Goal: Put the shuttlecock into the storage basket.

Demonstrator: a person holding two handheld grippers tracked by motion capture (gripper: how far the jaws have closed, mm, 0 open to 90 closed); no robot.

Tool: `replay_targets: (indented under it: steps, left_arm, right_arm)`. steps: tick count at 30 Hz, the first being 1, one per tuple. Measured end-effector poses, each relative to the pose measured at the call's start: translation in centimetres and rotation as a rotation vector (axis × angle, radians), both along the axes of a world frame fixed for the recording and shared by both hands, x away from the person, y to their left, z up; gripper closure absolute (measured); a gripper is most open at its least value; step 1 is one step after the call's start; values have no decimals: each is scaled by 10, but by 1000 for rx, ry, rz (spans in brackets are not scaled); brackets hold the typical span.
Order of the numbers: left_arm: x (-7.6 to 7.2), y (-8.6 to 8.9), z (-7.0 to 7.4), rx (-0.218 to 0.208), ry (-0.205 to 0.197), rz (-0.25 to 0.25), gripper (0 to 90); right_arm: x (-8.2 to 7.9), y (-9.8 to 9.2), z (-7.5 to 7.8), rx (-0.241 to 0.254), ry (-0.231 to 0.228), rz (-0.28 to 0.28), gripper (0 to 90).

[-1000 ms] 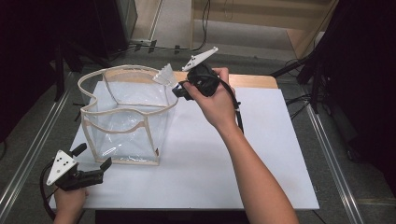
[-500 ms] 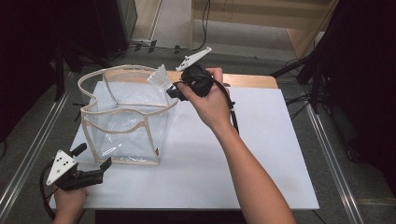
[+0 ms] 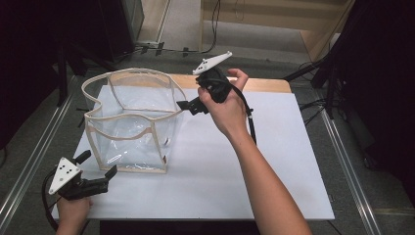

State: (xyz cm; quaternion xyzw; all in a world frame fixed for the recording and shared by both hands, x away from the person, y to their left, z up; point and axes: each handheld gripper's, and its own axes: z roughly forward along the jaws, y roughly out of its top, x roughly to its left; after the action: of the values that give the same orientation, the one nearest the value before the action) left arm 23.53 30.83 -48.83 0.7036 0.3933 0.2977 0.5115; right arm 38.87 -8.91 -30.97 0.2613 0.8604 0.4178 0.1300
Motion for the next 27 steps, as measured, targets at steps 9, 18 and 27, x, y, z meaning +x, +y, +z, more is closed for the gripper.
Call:
replay_targets:
  steps: [9,18,27]
  left_arm:
    - [0,0,0,7,-2,-1,0]
    - [0,0,0,9,-2,-1,0]
    - [0,0,0,9,-2,-1,0]
  right_arm:
    - [-6,-19,-11,3,-6,-8,0]
    - [-11,-33,-23,11,3,-28,0]
    - [-16,-46,-36,18,12,-49,0]
